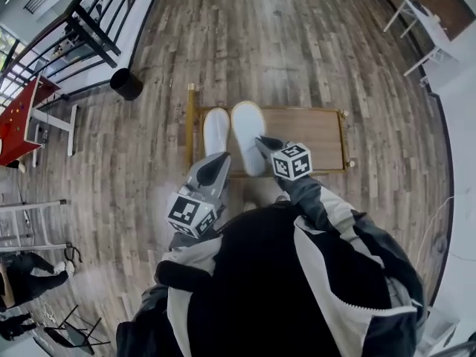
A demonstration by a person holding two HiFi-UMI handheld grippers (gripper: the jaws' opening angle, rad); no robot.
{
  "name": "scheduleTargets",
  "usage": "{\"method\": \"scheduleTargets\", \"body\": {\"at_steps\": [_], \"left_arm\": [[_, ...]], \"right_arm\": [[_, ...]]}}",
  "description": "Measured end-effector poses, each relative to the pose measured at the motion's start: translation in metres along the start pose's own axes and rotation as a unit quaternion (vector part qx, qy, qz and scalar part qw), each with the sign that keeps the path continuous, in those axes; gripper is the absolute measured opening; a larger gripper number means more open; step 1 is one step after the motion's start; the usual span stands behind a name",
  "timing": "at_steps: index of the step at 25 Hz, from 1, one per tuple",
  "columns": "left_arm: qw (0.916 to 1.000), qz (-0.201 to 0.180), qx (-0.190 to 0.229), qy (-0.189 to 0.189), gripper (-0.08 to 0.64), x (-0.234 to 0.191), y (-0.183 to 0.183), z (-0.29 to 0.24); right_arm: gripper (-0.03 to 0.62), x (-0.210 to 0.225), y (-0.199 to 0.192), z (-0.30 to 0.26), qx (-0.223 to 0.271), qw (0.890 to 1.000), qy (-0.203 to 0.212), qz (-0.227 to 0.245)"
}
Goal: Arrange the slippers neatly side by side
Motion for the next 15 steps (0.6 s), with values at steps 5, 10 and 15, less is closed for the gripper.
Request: {"method": "scheduleTargets", "body": {"at_steps": [5,10,15], "left_arm": [[0.9997,0.001,-0.014,0.02,0.012,-0.001,-0.007,0.013],[0.9988,0.007,-0.018,0.045,0.012,-0.004,-0.013,0.026],[0.9971,0.016,-0.027,0.069,0.012,-0.009,-0.021,0.042]], "right_arm": [[0.025,0.031,-0.02,-0.06,-0.06,0.996,-0.031,-0.054],[0.025,0.05,-0.033,-0.095,-0.115,0.989,-0.064,-0.07],[0.025,0.06,-0.037,-0.114,-0.154,0.984,-0.074,-0.043]]}}
Point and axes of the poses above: the fingertips, and each gripper's own axes: z backward along the fingers, x to its right, y out of its top, the point moved 10 cm from there along z, backward along the fingers
